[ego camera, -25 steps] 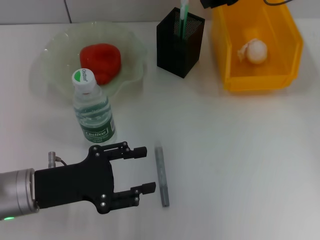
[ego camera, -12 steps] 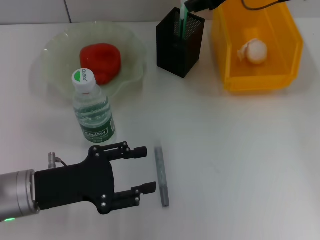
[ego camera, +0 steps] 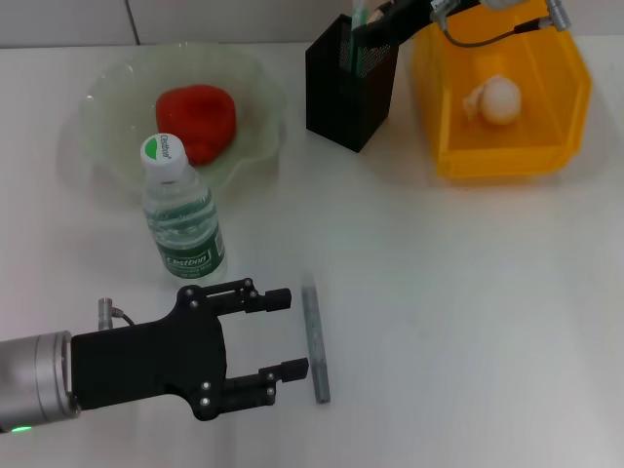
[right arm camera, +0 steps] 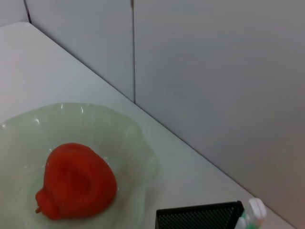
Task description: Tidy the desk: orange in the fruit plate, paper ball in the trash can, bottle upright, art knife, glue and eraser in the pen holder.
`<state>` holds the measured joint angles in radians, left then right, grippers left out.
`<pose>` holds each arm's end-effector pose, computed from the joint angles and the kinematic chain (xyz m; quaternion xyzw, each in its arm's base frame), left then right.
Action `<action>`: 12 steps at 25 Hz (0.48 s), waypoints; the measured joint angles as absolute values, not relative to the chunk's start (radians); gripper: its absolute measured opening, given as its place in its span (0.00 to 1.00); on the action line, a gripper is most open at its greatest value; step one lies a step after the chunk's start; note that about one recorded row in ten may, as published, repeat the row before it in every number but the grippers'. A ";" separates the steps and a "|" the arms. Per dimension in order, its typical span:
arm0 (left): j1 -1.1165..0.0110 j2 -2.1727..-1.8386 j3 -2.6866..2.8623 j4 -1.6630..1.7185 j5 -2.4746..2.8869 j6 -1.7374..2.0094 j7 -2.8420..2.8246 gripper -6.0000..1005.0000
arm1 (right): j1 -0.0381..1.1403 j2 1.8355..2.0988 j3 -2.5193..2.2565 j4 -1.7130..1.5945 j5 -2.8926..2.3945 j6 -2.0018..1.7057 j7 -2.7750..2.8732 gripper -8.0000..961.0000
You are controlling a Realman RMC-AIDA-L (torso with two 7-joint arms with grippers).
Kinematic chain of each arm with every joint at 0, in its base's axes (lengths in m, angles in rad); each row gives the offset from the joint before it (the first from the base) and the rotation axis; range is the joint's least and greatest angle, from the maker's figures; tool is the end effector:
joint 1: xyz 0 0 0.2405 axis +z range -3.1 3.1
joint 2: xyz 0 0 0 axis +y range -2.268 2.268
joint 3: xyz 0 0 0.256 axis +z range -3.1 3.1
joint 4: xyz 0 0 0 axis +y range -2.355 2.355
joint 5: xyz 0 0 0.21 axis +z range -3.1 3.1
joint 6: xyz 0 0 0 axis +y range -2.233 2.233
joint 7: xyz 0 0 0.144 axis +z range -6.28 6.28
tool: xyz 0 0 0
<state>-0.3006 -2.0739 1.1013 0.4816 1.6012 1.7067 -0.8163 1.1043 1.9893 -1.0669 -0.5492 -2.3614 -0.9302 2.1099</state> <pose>-0.2748 0.2315 -0.0433 -0.9361 -0.0519 -0.3375 0.0841 0.1199 0.4899 -0.0112 -0.9372 0.2231 0.0003 0.2682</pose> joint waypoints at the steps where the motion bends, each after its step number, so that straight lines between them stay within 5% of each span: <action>1: -0.301 -2.074 1.101 0.482 1.602 1.707 -0.816 0.66 | 1.105 1.992 -1.067 -0.549 -2.362 -0.924 2.106 0.47; 12: -0.295 -2.074 1.101 0.480 1.603 1.704 -0.814 0.66 | 1.103 2.041 -1.061 -0.538 -2.357 -0.829 2.075 0.48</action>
<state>-0.2953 -2.0739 1.1014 0.4802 1.6031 1.7041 -0.8145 1.1028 2.0406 -1.0606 -0.5378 -2.3574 -0.8290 2.0750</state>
